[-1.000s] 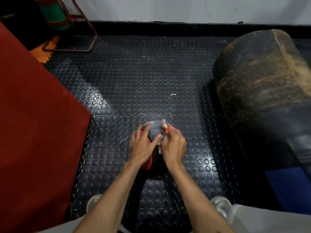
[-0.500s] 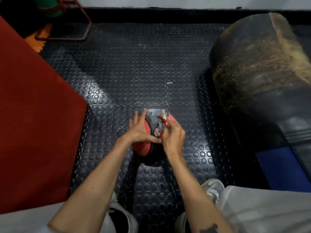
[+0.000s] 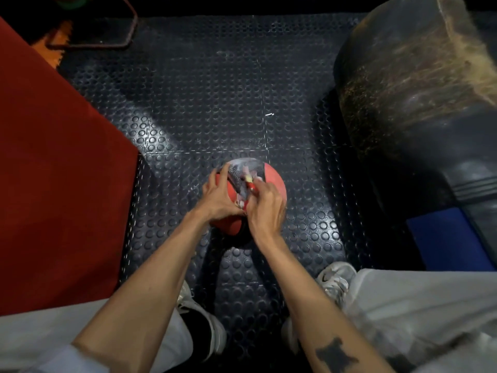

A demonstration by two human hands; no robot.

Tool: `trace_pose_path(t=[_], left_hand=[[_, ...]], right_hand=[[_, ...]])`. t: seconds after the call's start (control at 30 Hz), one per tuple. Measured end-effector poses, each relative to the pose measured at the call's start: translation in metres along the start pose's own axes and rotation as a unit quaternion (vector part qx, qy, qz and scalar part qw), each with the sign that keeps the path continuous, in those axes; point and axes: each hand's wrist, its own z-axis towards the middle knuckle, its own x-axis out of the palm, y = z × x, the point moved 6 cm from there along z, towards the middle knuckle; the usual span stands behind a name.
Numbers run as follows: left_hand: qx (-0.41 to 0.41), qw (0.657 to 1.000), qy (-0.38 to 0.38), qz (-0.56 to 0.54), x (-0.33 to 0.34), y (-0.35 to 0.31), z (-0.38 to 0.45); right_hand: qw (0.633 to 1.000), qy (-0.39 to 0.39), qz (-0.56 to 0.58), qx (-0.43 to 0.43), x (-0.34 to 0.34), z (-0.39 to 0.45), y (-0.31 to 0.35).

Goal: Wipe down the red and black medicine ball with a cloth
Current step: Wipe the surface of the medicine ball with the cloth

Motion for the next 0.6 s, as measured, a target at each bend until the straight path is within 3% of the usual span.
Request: trace_pose_path(t=[0.17,0.33,0.5,0.6], left_hand=[[0.005,1.0,-0.013,-0.006,0.018,0.001,-0.025],[0.058,0.998,0.009,0.03,0.013,-0.005,-0.013],[0.058,0.997,0.021,0.056,0.023,-0.016,-0.012],[0.047,0.997,0.033,0.053,0.018,-0.011,0.0]], right_hand=[[0.998,0.023,-0.042,0.037,0.008,0.062,-0.004],[1.0,0.013,-0.018,-0.017,0.001,-0.006,-0.022],[0.998,0.022,-0.059,-0.013,0.005,0.048,-0.012],[0.998,0.027,-0.047,-0.033,0.003,0.019,-0.007]])
